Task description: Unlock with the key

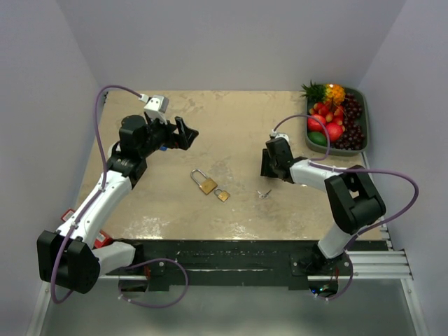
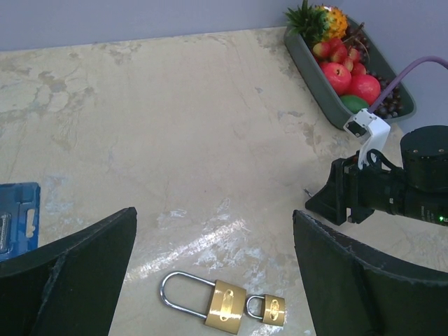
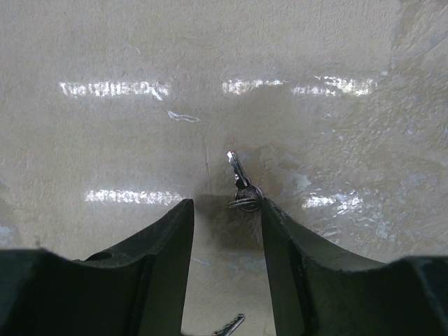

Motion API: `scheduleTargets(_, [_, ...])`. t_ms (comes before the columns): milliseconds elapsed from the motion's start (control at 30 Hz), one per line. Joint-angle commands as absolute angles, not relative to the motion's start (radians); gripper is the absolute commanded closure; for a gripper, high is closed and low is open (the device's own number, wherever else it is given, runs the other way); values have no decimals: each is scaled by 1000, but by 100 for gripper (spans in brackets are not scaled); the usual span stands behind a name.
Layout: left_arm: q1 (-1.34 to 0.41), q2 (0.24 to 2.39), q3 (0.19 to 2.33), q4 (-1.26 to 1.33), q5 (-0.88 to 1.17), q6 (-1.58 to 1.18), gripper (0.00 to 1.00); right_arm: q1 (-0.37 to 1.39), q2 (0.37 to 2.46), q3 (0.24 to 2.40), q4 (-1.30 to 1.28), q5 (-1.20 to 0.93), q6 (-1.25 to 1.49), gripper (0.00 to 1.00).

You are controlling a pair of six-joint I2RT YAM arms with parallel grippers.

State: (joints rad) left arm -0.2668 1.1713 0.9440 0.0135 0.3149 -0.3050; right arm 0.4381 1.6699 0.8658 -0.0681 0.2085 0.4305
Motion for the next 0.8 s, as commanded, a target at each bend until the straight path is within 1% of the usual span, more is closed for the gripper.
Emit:
scheduleTargets(0, [-267,1154,939,61,336,-322,3,446,1674,900,-75,253,468,54])
scheduleTargets(333, [-267,1150,939,63,342,-324,3,445,1713,919,-95,302,491,60])
scheduleTargets(400, [-267,1149,939,63,341,-324,3,445,1724,925,-95,301,494,65])
scheduleTargets(600, [-267,1147,939,63,339,-322,3,445,1720,925,-94,302,500,71])
scheduleTargets(733, [-265,1147,937,63,341,-322,3,445,1703,920,-98,305,500,79])
scheduleTargets(767, [-267,1147,937,64,339,-322,3,445,1697,920,-100,305,500,80])
